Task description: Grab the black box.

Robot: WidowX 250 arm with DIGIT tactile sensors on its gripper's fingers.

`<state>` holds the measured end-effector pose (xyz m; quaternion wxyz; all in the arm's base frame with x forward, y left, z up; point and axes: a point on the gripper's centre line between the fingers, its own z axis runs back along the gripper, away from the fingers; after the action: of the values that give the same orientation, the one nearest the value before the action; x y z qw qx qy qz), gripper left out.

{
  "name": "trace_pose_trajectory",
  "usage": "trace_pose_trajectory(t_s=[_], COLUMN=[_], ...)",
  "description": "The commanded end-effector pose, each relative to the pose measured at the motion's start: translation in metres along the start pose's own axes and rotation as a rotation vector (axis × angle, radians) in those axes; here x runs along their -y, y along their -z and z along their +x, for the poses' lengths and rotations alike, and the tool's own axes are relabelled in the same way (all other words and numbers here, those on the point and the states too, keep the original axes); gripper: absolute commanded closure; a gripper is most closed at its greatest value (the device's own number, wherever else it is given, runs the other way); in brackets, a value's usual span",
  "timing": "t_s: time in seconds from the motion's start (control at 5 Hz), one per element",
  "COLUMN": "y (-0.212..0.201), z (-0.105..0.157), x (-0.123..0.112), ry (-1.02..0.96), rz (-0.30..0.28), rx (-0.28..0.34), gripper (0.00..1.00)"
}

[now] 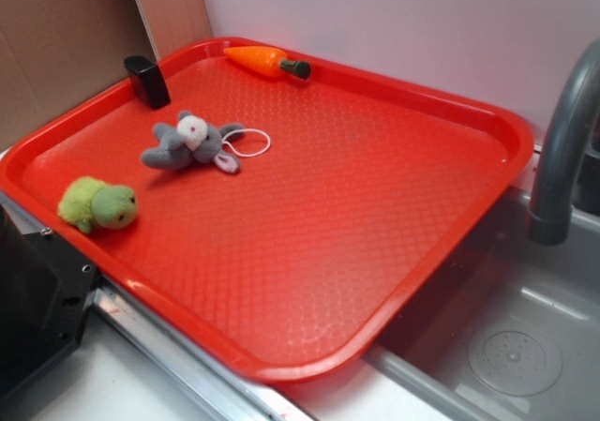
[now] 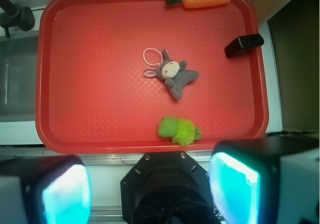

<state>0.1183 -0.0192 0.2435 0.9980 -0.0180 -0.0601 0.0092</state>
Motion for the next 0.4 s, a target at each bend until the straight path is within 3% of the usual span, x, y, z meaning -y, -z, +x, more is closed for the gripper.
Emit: trace_pose_trajectory(t_s=[0.0,0.2], y=[0.0,0.03], z=[0.0,0.025], x=[0.0,-0.032], ry=[0.0,-0.163], rz=[0.0,0.016], rx=[0.0,0.026], gripper=[0.0,0.0])
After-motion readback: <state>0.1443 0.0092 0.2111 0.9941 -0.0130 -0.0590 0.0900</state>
